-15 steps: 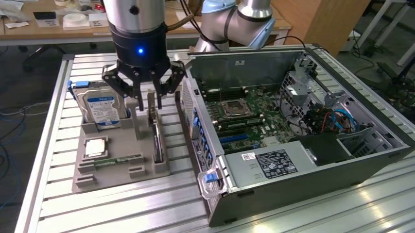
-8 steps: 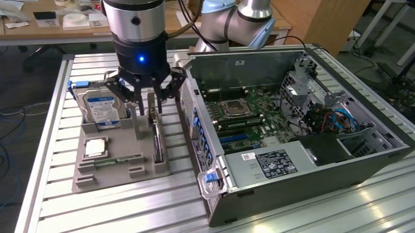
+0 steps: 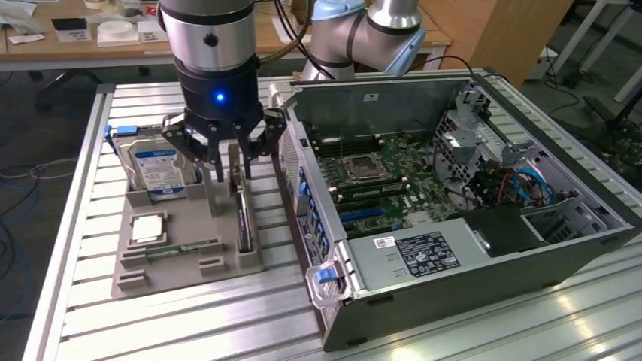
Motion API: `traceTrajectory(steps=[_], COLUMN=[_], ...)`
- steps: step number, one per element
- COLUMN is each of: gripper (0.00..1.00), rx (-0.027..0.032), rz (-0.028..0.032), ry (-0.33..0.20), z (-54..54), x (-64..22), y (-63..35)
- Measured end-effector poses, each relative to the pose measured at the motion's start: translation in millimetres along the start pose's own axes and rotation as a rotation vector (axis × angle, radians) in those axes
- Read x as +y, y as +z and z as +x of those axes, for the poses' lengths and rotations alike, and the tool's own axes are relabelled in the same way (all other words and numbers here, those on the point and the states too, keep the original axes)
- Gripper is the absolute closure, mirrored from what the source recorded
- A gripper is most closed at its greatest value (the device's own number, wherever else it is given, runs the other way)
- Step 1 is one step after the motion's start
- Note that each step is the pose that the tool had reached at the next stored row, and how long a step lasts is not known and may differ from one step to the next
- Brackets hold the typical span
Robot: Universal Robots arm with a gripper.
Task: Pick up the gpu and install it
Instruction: 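Pick up the gpu and move the gpu toward the slot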
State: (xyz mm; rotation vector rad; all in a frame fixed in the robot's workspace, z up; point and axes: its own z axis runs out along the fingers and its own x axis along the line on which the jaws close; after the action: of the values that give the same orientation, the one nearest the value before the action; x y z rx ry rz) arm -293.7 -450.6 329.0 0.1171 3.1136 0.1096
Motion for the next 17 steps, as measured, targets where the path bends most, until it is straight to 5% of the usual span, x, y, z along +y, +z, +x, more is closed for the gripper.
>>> traceTrajectory(steps=[17], gripper=[0.58], rx=[0.0], rz=[-0.0016], ry=[0.0], z=[0.1], x=[-1.8], y=[25.6])
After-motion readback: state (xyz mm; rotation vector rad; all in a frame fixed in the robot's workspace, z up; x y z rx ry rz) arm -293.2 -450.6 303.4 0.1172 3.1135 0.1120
